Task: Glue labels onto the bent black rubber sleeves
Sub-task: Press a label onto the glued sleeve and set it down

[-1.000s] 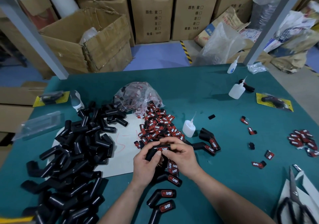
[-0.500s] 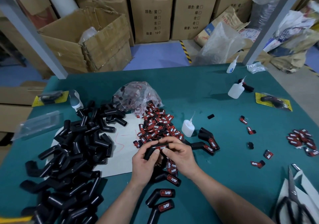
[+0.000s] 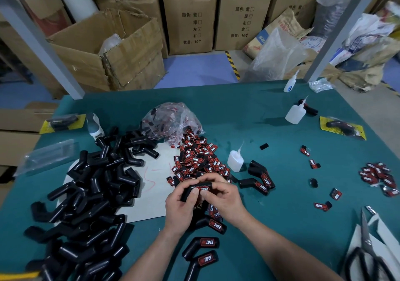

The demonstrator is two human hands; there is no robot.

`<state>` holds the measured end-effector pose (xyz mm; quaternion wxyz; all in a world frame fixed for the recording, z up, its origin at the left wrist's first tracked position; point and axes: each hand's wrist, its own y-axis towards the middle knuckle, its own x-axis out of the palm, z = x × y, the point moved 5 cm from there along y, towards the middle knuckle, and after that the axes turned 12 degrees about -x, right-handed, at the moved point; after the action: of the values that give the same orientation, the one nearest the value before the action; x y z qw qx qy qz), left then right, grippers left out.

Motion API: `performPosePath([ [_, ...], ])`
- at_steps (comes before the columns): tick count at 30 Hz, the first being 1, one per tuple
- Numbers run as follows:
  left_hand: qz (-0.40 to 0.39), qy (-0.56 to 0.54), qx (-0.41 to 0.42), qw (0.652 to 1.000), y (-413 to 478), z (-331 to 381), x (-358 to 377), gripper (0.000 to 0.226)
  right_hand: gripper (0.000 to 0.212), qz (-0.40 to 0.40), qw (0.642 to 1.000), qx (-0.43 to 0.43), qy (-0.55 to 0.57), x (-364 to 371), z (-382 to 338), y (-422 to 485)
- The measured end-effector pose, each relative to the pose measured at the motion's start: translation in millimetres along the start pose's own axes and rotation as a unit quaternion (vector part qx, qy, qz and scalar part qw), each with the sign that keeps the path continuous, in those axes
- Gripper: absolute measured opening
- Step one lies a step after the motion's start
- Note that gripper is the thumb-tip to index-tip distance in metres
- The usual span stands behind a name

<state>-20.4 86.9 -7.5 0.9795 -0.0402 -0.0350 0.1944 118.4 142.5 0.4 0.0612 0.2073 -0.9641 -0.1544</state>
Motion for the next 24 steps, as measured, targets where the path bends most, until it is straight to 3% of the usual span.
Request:
performPosePath([
  [8,-0.009,0.068,0.082,0.994,-1.5,-0.8,1.7,0.029,0.007,0.052,0.998,0.001,0.024,3.7,6.2,-5.8],
  [24,-0.014,0.075,0.091,0.993,-1.2,-2.0,3.8,0.031,0.013,0.073,0.996,0.014,0.046,5.4,8.4,-6.1],
])
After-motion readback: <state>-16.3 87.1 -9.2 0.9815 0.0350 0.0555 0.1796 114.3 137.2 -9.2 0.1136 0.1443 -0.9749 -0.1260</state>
